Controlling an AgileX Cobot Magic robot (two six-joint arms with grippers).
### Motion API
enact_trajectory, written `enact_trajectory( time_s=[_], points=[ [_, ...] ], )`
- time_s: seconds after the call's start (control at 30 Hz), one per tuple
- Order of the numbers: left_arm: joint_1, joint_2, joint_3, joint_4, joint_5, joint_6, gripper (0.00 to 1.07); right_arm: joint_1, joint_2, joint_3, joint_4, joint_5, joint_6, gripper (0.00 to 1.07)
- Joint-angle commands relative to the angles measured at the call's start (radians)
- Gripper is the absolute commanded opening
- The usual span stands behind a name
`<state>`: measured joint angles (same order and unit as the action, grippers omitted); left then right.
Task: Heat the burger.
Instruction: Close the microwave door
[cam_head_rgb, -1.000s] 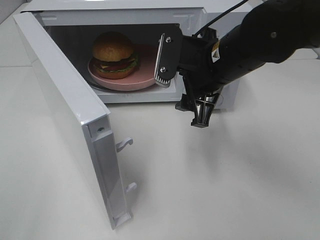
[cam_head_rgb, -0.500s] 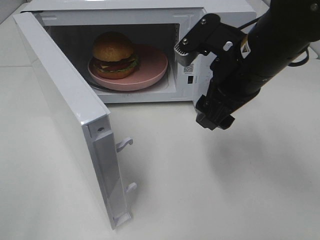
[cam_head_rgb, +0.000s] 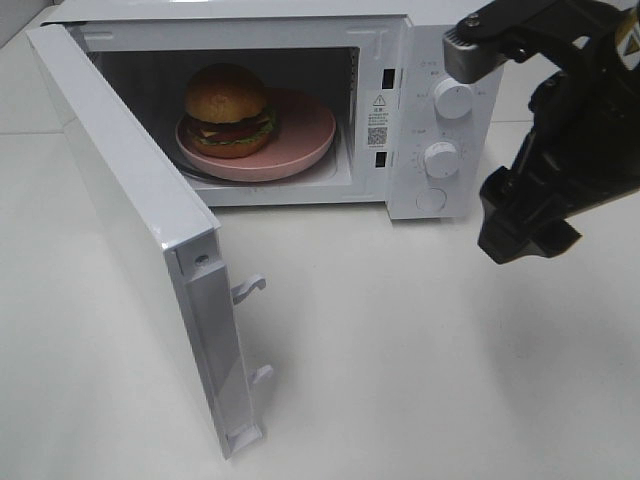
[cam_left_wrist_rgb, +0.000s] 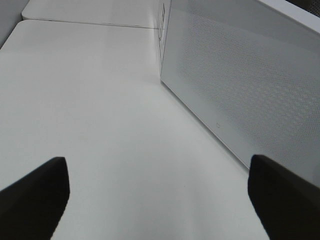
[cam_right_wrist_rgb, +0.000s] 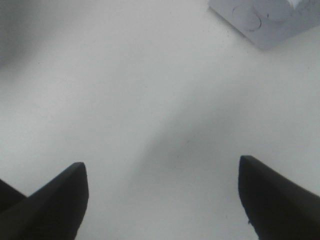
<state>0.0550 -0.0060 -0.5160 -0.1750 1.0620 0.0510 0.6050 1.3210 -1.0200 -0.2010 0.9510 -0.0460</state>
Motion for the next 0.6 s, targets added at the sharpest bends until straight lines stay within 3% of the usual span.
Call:
enact_trajectory(
  time_s=[0.03,0.6],
  points=[
    [-0.001,-0.016,0.001,-0.005,0.006,0.0,0.88,-0.002,-0.048,0.025,0.0,0.071,0.021,0.77],
    [-0.001,-0.016,0.001,-0.005,0.006,0.0,0.88,-0.002,-0.494,0.276,0.0,0.09,0.099,0.76]
  ],
)
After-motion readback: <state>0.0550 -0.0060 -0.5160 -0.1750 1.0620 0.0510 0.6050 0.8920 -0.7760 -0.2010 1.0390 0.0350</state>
